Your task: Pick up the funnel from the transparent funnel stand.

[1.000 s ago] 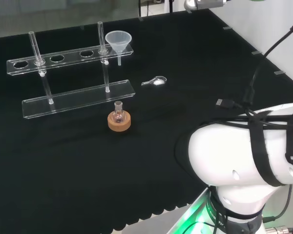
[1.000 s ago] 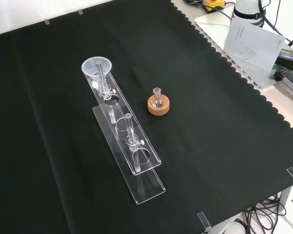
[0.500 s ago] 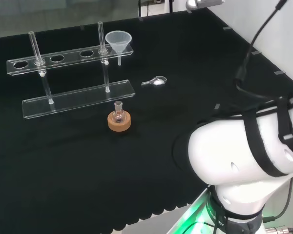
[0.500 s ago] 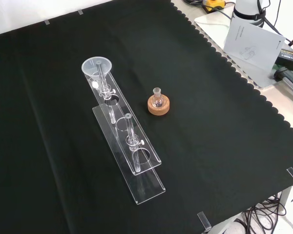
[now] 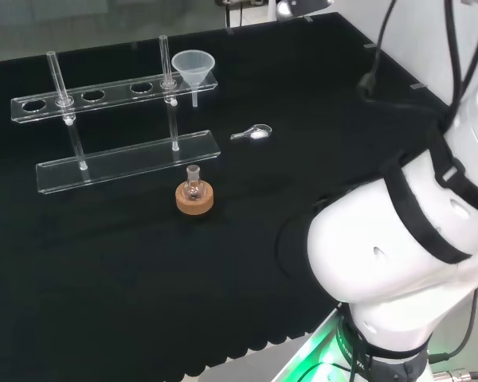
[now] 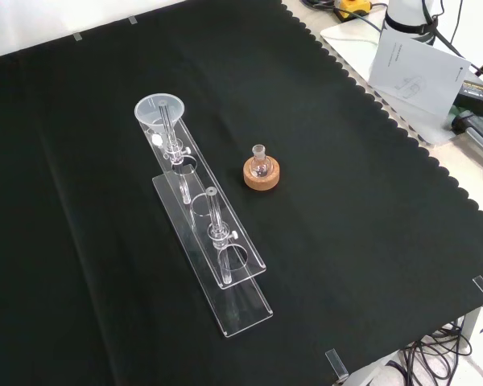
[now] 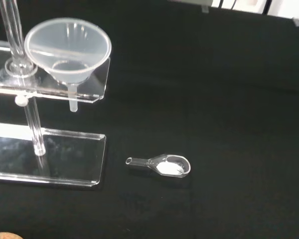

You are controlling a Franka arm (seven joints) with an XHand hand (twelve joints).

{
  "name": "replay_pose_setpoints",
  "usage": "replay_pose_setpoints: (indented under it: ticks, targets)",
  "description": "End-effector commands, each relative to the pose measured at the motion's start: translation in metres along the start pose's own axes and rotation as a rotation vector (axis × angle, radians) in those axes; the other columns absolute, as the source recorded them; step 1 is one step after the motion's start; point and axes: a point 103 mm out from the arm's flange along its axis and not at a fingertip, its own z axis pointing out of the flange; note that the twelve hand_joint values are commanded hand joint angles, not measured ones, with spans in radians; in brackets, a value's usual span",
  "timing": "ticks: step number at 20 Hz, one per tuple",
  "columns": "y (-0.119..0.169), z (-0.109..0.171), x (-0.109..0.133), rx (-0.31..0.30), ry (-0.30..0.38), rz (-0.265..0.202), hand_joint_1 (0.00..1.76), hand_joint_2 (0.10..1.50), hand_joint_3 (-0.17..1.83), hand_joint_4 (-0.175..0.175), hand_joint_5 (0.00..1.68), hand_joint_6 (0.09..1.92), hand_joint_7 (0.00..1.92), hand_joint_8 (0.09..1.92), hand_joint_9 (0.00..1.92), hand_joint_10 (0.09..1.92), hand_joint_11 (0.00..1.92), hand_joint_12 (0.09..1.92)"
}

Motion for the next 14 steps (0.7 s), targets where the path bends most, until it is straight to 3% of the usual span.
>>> replay_pose_setpoints:
  ticks: [1, 6, 12, 14]
  targets:
    - [0.052, 0.014, 0.041, 0.016, -0.086, -0.023, 0.23, 1.04, 0.3, 0.034, 0.1, 0.09, 0.01, 0.35, 0.11, 0.67, 0.0, 1.43]
    - [0.073, 0.03, 0.058, 0.088, -0.096, -0.008, 0.33, 0.98, 0.27, 0.038, 0.06, 0.09, 0.0, 0.27, 0.07, 0.68, 0.0, 1.42]
    - [0.089, 0.043, 0.082, 0.136, -0.093, -0.039, 0.43, 0.88, 0.24, 0.038, 0.0, 0.09, 0.0, 0.19, 0.04, 0.7, 0.0, 1.43]
    - [0.094, 0.047, 0.079, 0.156, -0.073, -0.044, 0.44, 0.86, 0.24, 0.037, 0.0, 0.09, 0.0, 0.19, 0.03, 0.71, 0.0, 1.44]
